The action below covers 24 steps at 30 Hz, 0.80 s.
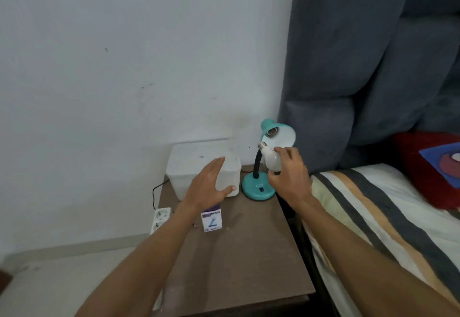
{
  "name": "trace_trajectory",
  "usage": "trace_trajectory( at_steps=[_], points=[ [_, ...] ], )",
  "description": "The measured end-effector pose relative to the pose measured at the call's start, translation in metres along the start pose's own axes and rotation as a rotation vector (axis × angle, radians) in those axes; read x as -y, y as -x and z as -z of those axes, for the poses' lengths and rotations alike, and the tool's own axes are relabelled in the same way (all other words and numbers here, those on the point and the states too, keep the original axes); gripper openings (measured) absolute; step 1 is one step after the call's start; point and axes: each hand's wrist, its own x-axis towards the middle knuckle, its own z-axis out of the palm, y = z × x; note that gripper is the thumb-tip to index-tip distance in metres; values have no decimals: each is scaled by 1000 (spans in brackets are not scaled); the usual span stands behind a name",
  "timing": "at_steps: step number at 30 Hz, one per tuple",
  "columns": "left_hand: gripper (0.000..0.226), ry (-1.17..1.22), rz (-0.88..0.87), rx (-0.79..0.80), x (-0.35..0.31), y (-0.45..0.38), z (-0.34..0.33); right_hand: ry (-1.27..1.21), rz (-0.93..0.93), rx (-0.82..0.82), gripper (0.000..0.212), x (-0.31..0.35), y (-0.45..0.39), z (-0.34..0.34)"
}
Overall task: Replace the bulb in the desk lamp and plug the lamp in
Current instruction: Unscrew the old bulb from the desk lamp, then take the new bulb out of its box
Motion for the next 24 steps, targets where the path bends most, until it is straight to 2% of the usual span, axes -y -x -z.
trace_trajectory(
  at_steps=[6, 10, 17, 24],
  points=[
    [100, 102, 185, 7, 42, 54, -20, 61, -24, 200, 58, 3, 34, -41],
    [105, 166, 254, 15, 58, 69, -35, 47, -103, 320, 52, 2, 52, -79],
    [81, 272, 304, -28, 76, 78, -53, 35, -274, 428, 28, 1, 72, -135],
    [89, 330, 345, -72, 79, 81, -60, 109, -270, 492, 39, -1, 73, -153]
  ],
)
